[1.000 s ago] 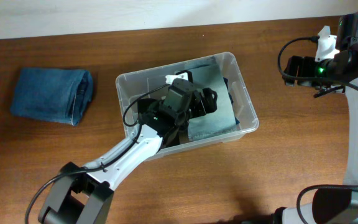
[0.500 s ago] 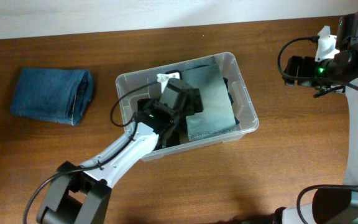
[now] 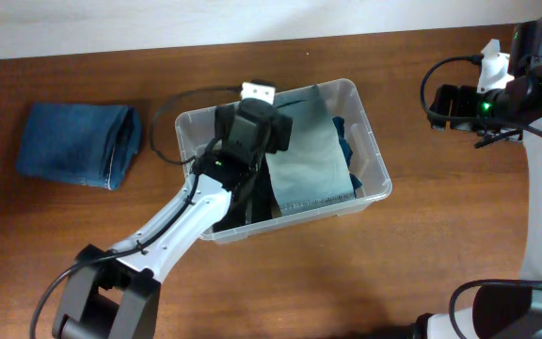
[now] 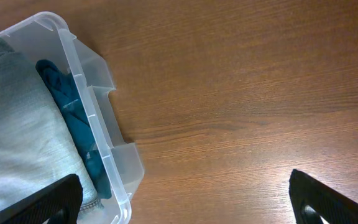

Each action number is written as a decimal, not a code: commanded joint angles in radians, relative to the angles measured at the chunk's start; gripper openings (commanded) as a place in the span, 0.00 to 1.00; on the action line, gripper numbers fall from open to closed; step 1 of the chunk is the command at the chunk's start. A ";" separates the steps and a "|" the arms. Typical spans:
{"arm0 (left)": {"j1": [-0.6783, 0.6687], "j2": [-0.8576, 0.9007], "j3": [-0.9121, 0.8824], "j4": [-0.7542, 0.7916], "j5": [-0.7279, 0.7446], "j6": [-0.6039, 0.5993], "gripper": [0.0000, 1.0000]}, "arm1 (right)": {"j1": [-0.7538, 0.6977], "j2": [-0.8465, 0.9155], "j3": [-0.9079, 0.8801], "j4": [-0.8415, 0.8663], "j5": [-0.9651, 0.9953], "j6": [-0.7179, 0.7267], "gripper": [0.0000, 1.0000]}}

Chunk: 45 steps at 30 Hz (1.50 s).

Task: Pack container
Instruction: 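Withdraw the left gripper from the container toward the dark jeans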

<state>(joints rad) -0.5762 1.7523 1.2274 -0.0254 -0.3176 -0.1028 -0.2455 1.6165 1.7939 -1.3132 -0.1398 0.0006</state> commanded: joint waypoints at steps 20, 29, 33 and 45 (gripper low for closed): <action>-0.032 0.277 0.024 0.029 0.341 0.093 0.18 | -0.003 -0.007 -0.006 -0.001 -0.007 0.008 0.98; -0.017 0.193 0.056 -0.003 0.312 0.123 0.44 | -0.003 -0.007 -0.006 -0.009 -0.010 0.008 0.98; 0.010 0.062 0.064 -0.082 0.274 0.122 0.78 | -0.004 -0.007 -0.006 -0.031 -0.005 0.004 0.98; 0.302 -0.233 0.064 -0.486 0.217 -0.023 0.99 | -0.003 -0.006 -0.330 0.095 -0.015 0.017 0.44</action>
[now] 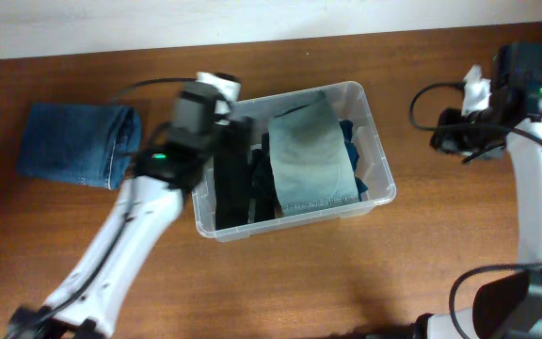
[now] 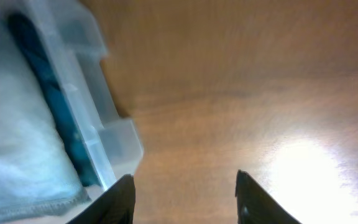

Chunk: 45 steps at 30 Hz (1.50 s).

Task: Pack container
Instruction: 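Withdraw the left gripper from the container toward the dark jeans, then grasp the dark blue jeans with the left gripper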

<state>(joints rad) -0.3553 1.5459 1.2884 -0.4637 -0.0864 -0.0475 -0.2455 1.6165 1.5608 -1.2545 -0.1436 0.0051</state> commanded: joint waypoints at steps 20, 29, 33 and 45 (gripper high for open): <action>0.452 -0.032 0.003 -0.238 0.103 -0.169 0.99 | 0.109 -0.005 -0.372 0.235 -0.375 -0.087 0.51; 0.580 -0.043 0.003 -0.251 0.125 -0.223 0.99 | 0.010 -0.005 -0.370 0.217 -0.292 -0.075 0.90; 0.697 -0.019 0.003 -0.250 0.126 -0.371 0.99 | -0.038 -0.005 -0.370 0.202 -0.303 -0.075 0.98; 0.826 0.266 0.003 -0.126 0.359 -0.700 0.99 | -0.043 -0.005 -0.371 0.185 -0.312 -0.076 0.98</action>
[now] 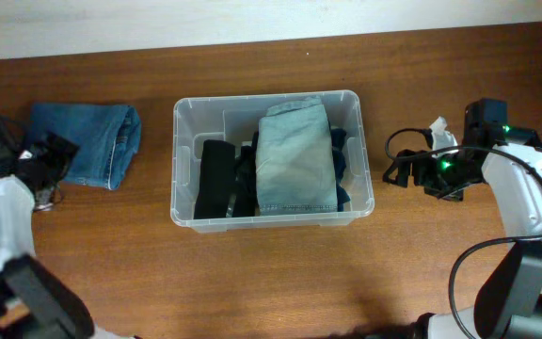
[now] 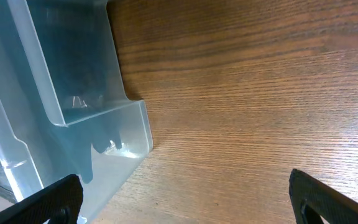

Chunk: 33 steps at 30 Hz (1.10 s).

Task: Pack container
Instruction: 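Grasp the dark blue jeans with the left gripper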

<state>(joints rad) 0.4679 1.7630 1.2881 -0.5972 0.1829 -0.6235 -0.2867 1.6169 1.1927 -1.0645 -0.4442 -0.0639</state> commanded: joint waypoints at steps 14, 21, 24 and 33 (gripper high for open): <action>0.002 0.284 0.003 0.151 0.087 -0.230 0.99 | -0.002 -0.006 -0.003 -0.023 0.008 -0.007 0.99; 0.002 0.363 0.003 0.292 0.238 -0.229 0.96 | -0.002 -0.006 -0.003 -0.036 0.008 -0.007 0.98; 0.002 0.363 0.003 0.316 0.249 -0.229 0.71 | -0.002 -0.006 -0.003 -0.042 0.008 -0.007 0.98; 0.002 0.361 0.003 0.329 0.304 -0.192 0.09 | -0.002 -0.006 -0.003 -0.047 0.008 -0.007 0.98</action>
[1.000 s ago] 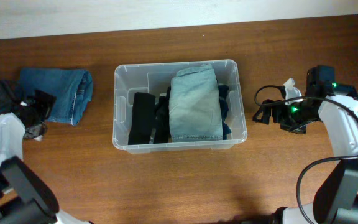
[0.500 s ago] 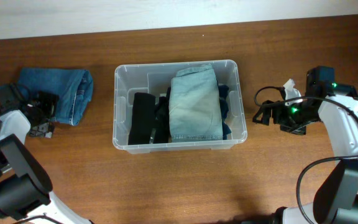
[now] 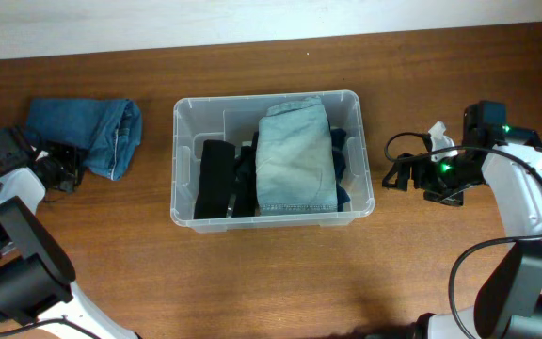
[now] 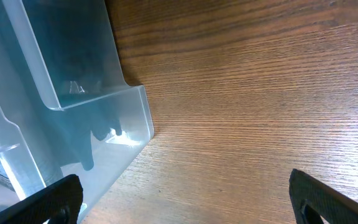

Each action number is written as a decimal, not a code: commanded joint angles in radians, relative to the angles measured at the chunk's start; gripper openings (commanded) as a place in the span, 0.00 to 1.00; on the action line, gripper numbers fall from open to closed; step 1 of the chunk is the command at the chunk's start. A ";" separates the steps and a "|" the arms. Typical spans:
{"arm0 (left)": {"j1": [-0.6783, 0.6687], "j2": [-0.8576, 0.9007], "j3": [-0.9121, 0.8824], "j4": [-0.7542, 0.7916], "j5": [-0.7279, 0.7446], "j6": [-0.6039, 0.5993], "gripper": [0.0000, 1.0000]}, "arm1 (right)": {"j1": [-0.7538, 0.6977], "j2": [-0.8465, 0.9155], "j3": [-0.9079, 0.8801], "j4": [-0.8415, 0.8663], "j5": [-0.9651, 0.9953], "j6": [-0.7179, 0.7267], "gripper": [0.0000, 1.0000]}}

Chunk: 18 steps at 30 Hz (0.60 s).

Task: Pack container
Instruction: 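Grasp the dark blue jeans with the left gripper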

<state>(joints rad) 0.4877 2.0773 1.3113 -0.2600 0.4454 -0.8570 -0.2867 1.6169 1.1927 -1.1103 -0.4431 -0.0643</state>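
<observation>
The clear plastic container [image 3: 269,97] stands mid-table. It holds a folded pale denim garment [image 3: 294,160], a black garment [image 3: 216,184] and a teal one [image 3: 339,151]. Folded blue jeans [image 3: 87,127] lie on the table to the left. My left gripper [image 3: 67,169] is at the jeans' lower-left edge; at this size its jaws are unreadable. My right gripper [image 3: 398,174] sits low beside the container's right wall, open and empty. In the right wrist view the gripper [image 4: 185,205] spans bare wood, with the container [image 4: 61,74] at the left.
A cable loops from the right arm [image 3: 516,188] toward the container's right side. The wooden table [image 3: 280,273] runs to a pale wall at the back. The left arm [image 3: 12,169] lies along the table's left edge.
My left arm has drawn in lower at the far left, and its gripper now touches the jeans' lower-left edge, which looks rumpled. The right gripper and the container have hardly moved.
My left gripper was first down inside the tilted container at the black garment, the right arm high at the back right. Then the left arm was over the left rim. Later the container stood square, left arm beside the jeans, right gripper open by the right wall, as now.
</observation>
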 commanded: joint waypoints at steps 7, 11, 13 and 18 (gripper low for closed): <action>-0.021 -0.042 -0.020 -0.018 0.190 0.182 0.00 | -0.002 -0.006 -0.003 -0.002 0.006 -0.007 0.98; -0.022 -0.183 -0.020 -0.075 0.219 0.305 0.00 | -0.002 -0.006 -0.003 -0.004 0.006 -0.007 0.98; -0.024 -0.279 -0.020 -0.106 0.249 0.378 0.00 | -0.002 -0.006 -0.003 -0.008 0.007 -0.007 0.98; -0.042 -0.507 -0.020 -0.198 0.259 0.482 0.00 | -0.002 -0.006 -0.003 -0.009 0.007 -0.007 0.98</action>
<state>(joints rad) 0.4557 1.7641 1.2732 -0.4686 0.5983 -0.5137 -0.2867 1.6169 1.1927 -1.1183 -0.4431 -0.0635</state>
